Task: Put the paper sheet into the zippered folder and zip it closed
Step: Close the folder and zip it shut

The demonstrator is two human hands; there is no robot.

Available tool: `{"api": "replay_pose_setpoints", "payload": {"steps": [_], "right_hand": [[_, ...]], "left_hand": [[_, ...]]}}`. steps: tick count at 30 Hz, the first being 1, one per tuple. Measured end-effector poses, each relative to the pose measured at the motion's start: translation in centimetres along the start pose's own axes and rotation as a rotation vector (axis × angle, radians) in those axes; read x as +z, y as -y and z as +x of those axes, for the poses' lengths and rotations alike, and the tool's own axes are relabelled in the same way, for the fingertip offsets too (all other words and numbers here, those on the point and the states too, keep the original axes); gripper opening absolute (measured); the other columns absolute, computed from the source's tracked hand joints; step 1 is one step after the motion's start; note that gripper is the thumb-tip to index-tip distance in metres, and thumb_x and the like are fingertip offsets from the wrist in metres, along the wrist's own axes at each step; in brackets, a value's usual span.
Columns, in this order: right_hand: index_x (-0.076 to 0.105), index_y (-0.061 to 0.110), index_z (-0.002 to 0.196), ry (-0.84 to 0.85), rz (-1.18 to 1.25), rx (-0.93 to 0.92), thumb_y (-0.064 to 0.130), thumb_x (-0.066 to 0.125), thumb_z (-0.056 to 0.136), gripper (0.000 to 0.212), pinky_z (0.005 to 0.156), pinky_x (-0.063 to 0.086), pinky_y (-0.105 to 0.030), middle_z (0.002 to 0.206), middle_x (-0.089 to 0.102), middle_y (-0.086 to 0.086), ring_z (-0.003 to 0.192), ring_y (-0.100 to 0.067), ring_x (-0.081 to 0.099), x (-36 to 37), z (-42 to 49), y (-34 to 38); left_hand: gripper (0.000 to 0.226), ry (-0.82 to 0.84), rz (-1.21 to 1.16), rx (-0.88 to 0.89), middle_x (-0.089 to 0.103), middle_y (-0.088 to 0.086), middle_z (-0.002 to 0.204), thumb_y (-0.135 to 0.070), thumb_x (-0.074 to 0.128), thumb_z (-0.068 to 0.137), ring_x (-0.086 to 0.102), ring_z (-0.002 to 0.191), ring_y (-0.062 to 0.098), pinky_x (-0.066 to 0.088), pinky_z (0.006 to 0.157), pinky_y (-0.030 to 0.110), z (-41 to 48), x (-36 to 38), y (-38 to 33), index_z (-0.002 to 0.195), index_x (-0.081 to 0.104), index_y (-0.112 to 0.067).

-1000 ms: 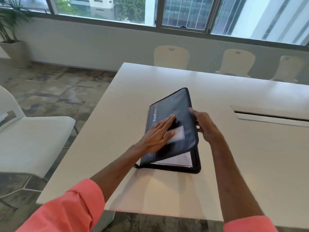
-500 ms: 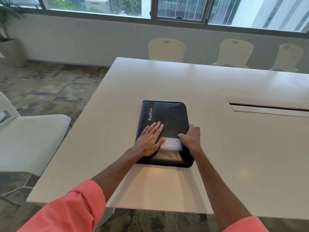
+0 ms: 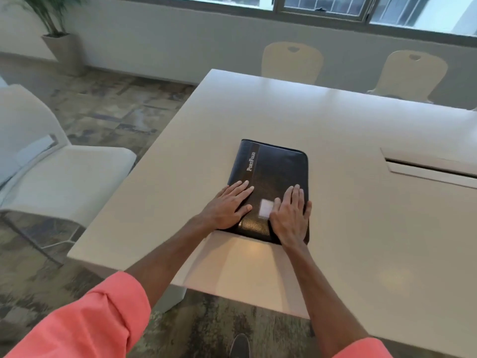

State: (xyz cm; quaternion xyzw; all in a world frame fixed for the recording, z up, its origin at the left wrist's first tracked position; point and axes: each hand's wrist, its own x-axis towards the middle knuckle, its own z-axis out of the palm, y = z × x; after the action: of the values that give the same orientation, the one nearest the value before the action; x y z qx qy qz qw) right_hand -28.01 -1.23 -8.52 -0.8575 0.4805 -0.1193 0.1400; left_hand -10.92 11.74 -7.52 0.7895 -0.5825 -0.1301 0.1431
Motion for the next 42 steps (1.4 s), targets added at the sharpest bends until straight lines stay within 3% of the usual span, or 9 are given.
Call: {"api": "replay_pose_setpoints", "payload": {"steps": [3, 8, 11, 15, 18, 22, 30, 36, 42], "right_hand": [[0.025, 0.009, 0.172, -0.045, 0.058, -0.044, 0.036, 0.037, 0.115, 0.064, 0.138, 0.007, -0.055, 0.183, 0.018, -0.010, 0.171, -0.024, 0.011, 0.3, -1.1, 1.3], [0.053, 0.011, 0.157, -0.124, 0.198, -0.228, 0.027, 0.057, 0.109, 0.051, 0.132, 0.030, -0.052, 0.168, 0.042, -0.008, 0.160, -0.026, 0.034, 1.4, -5.0, 5.4], [0.061, 0.018, 0.140, -0.167, 0.271, -0.325, 0.024, 0.064, 0.103, 0.037, 0.114, 0.045, -0.044, 0.144, 0.056, -0.001, 0.135, -0.021, 0.051, 2.3, -8.2, 7.5], [0.064, 0.024, 0.112, -0.230, 0.278, -0.410, 0.029, 0.070, 0.098, 0.015, 0.083, 0.051, -0.034, 0.108, 0.063, 0.006, 0.094, -0.012, 0.054, 3.1, -11.6, 9.5], [0.063, 0.026, 0.095, -0.163, 0.220, -0.423, 0.047, 0.067, 0.099, 0.022, 0.070, 0.056, -0.031, 0.090, 0.066, 0.010, 0.074, -0.009, 0.060, 3.1, -13.0, 10.5], [0.064, 0.024, 0.096, -0.068, 0.090, -0.378, 0.061, 0.062, 0.095, 0.037, 0.062, 0.059, -0.035, 0.098, 0.066, 0.010, 0.075, -0.013, 0.067, 3.3, -14.5, 11.3], [0.070, 0.019, 0.105, -0.120, 0.072, -0.214, 0.027, 0.063, 0.098, 0.012, 0.061, 0.060, -0.037, 0.101, 0.067, 0.005, 0.076, -0.021, 0.070, 3.2, -15.4, 12.4], [0.071, 0.021, 0.098, -0.176, 0.061, -0.213, 0.041, 0.067, 0.104, 0.021, 0.056, 0.055, -0.031, 0.097, 0.067, 0.007, 0.069, -0.018, 0.068, 3.6, -15.5, 12.5], [0.071, 0.021, 0.100, -0.212, 0.067, -0.192, 0.037, 0.064, 0.104, 0.018, 0.059, 0.059, -0.035, 0.095, 0.069, 0.004, 0.070, -0.019, 0.070, 4.0, -15.2, 12.8]], "left_hand": [[0.058, -0.087, -0.077, 0.018, 0.026, -0.005, 0.180, -0.037, 0.047, 0.116, 0.014, 0.168, 0.014, 0.013, 0.137, 0.041, -2.1, -0.5, 1.2, 0.171, 0.033, -0.026], [0.047, -0.237, -0.178, 0.011, 0.052, -0.004, 0.165, -0.017, 0.047, 0.114, 0.041, 0.156, 0.018, 0.031, 0.129, 0.043, -5.6, -1.2, 2.7, 0.160, 0.051, -0.025], [0.040, -0.320, -0.204, -0.025, 0.064, -0.005, 0.149, -0.014, 0.042, 0.113, 0.050, 0.143, 0.016, 0.039, 0.117, 0.042, -8.0, -1.0, 3.3, 0.147, 0.060, -0.027], [0.045, -0.390, -0.184, -0.043, 0.072, -0.012, 0.124, -0.001, 0.043, 0.100, 0.057, 0.124, 0.013, 0.042, 0.104, 0.040, -10.7, -0.6, 3.7, 0.129, 0.062, -0.030], [0.039, -0.382, -0.190, -0.041, 0.074, -0.011, 0.116, -0.008, 0.041, 0.095, 0.058, 0.111, 0.014, 0.044, 0.098, 0.042, -12.0, -0.5, 4.2, 0.120, 0.063, -0.028], [0.036, -0.342, -0.186, -0.020, 0.074, -0.009, 0.117, -0.008, 0.048, 0.093, 0.059, 0.110, 0.014, 0.046, 0.097, 0.042, -13.3, -0.1, 4.2, 0.120, 0.062, -0.028], [0.037, -0.349, -0.174, -0.014, 0.073, -0.011, 0.118, -0.004, 0.058, 0.096, 0.057, 0.115, 0.015, 0.044, 0.098, 0.038, -13.9, -0.2, 3.8, 0.123, 0.068, -0.026], [0.037, -0.307, -0.163, 0.018, 0.071, -0.010, 0.123, -0.006, 0.060, 0.096, 0.056, 0.119, 0.015, 0.043, 0.102, 0.038, -14.2, -0.5, 4.1, 0.126, 0.066, -0.026], [0.020, -0.309, -0.162, 0.069, 0.070, -0.007, 0.119, -0.013, 0.065, 0.102, 0.062, 0.114, 0.017, 0.047, 0.104, 0.041, -13.9, -0.9, 4.5, 0.119, 0.068, -0.023]]}}
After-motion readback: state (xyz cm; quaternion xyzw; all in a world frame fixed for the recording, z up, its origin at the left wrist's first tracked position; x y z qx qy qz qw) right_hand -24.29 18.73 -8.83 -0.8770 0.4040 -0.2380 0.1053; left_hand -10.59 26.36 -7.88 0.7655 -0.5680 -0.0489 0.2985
